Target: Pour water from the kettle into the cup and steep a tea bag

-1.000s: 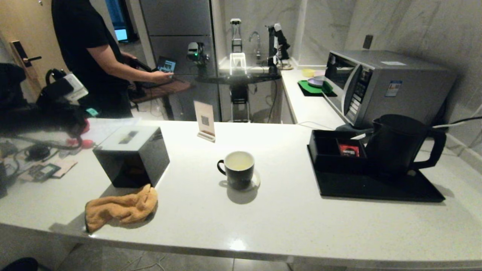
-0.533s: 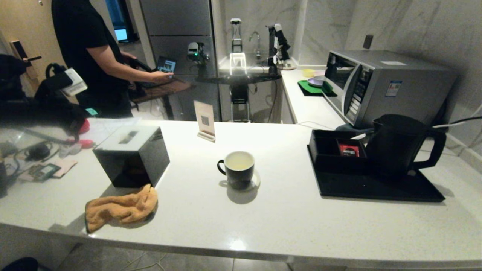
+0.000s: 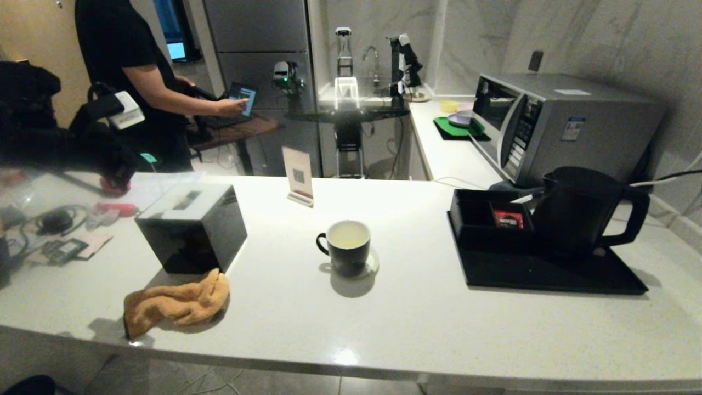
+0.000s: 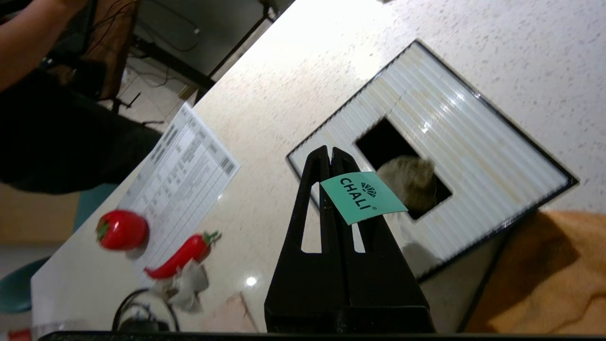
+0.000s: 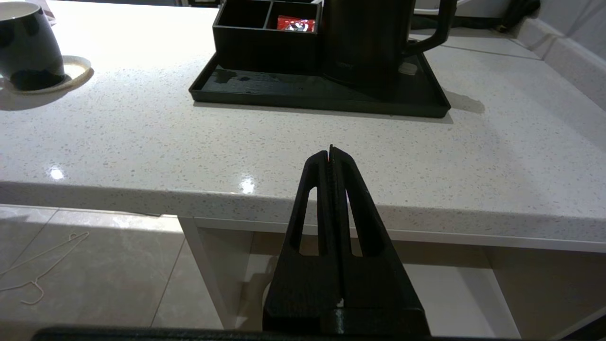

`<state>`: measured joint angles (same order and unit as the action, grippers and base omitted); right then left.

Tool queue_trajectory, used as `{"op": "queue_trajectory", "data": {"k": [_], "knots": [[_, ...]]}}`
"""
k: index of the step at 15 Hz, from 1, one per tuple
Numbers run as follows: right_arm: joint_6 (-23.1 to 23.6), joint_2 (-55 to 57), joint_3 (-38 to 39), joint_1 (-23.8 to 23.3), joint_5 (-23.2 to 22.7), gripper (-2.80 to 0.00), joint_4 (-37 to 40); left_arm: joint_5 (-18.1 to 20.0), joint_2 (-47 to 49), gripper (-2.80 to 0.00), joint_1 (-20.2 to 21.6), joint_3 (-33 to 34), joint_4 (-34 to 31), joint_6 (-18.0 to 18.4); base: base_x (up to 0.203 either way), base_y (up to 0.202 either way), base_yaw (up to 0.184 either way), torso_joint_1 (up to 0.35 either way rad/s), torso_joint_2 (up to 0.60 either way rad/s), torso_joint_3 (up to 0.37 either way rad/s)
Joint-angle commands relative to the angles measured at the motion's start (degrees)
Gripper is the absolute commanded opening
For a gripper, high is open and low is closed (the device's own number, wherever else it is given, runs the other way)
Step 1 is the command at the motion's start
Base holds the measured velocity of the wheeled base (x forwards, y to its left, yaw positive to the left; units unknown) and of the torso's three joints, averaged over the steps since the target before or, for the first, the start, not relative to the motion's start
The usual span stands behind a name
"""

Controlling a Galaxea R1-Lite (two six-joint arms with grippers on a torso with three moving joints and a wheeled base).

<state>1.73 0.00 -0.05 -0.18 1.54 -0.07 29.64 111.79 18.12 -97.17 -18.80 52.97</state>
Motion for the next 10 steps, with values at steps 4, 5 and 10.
{"op": "queue_trajectory", "data": {"k": [4,5,10], "knots": [[0.0,0.0,0.0,0.0,0.0,-2.8,0.0,-1.0,3.5,-2.8,-1.2,-0.1,-0.3,0.6,0.0,0.0,0.0,0.0,0.0,0.0],[0.0,0.0,0.0,0.0,0.0,-2.8,0.0,-1.0,4.1,-2.8,-1.3,-0.1,-0.4,0.7,0.0,0.0,0.0,0.0,0.0,0.0],[0.0,0.0,0.0,0.0,0.0,-2.8,0.0,-1.3,6.7,-2.8,-1.9,0.1,-0.3,2.0,0.0,0.0,0.0,0.0,0.0,0.0]]}}
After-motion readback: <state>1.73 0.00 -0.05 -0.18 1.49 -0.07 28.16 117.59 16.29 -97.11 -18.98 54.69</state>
